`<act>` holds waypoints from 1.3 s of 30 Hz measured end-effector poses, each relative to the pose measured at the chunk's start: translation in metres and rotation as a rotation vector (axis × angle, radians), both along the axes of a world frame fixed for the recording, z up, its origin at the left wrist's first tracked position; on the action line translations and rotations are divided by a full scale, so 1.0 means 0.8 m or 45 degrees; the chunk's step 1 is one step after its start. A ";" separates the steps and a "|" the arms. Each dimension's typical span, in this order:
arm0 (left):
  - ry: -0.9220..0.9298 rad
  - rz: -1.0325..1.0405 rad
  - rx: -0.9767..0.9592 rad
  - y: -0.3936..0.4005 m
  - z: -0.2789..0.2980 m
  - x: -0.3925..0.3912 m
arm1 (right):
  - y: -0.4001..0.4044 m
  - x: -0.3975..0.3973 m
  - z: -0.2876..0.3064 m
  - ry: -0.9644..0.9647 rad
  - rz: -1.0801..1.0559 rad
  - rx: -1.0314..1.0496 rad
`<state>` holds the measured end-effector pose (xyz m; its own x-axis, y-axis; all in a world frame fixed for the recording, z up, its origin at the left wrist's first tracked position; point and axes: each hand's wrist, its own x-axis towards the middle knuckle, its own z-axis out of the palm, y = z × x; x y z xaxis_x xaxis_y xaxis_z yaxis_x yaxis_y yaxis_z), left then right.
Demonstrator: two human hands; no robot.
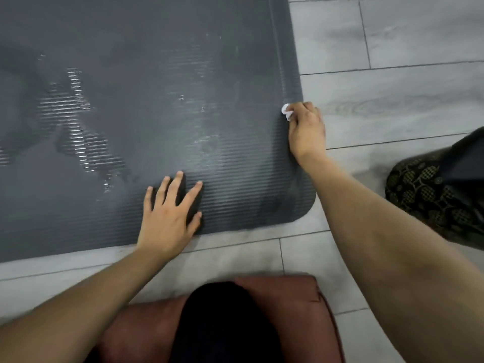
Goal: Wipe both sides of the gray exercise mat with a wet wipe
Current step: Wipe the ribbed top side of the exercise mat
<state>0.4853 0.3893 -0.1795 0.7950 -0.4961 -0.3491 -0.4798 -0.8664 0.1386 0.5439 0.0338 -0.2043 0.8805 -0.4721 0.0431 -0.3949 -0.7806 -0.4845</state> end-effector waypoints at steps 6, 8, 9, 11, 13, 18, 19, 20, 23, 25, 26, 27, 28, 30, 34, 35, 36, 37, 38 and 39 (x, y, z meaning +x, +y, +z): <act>0.219 0.047 0.084 0.035 -0.005 -0.027 | 0.075 -0.132 0.003 0.006 -0.044 0.077; 0.325 0.058 0.167 0.029 -0.001 -0.017 | 0.107 -0.166 0.005 0.035 -0.052 0.096; 0.370 0.067 0.197 0.024 0.003 -0.014 | 0.123 -0.181 0.007 0.044 -0.050 0.113; 0.417 0.072 0.210 0.020 0.010 -0.010 | 0.156 -0.204 0.013 0.055 -0.023 0.146; 0.438 0.047 0.200 0.023 0.015 -0.005 | 0.181 -0.221 0.016 0.061 -0.014 0.175; 0.290 -0.014 0.191 0.029 0.019 -0.007 | 0.204 -0.212 0.013 0.108 -0.179 0.207; 0.236 0.004 0.181 0.030 0.019 -0.011 | 0.209 -0.208 0.014 0.096 -0.182 0.201; 0.196 0.042 0.161 0.033 0.019 -0.015 | 0.216 -0.203 0.016 0.083 -0.166 0.189; 0.130 0.138 0.111 0.067 0.019 -0.020 | 0.255 -0.167 0.016 0.064 0.025 0.140; 0.079 0.123 0.096 0.104 0.015 -0.011 | 0.298 -0.133 0.013 0.074 0.219 0.116; 0.058 0.134 0.088 0.125 0.013 -0.003 | 0.323 -0.116 0.012 0.079 0.308 0.099; 0.042 0.158 0.084 0.144 0.013 0.006 | 0.345 -0.101 0.011 0.076 0.378 0.080; 0.026 0.183 0.079 0.162 0.012 0.015 | 0.362 -0.087 0.010 0.072 0.428 0.062; -0.002 0.204 0.077 0.192 0.011 0.032 | 0.381 -0.065 0.006 0.066 0.478 0.014; -0.046 0.203 0.006 0.230 0.008 0.063 | 0.376 -0.029 -0.007 -0.036 0.548 -0.116; -0.058 0.204 -0.021 0.234 0.006 0.072 | 0.373 -0.019 -0.010 -0.055 0.559 -0.132; -0.073 0.204 -0.043 0.237 0.003 0.082 | 0.370 -0.006 -0.011 -0.071 0.558 -0.144; -0.087 0.200 -0.060 0.239 0.000 0.094 | 0.369 0.011 -0.011 -0.089 0.542 -0.149; -0.106 0.191 -0.076 0.239 -0.003 0.107 | 0.367 0.030 -0.012 -0.109 0.516 -0.142; -0.129 0.184 -0.094 0.239 -0.008 0.122 | 0.368 0.052 -0.011 -0.133 0.493 -0.127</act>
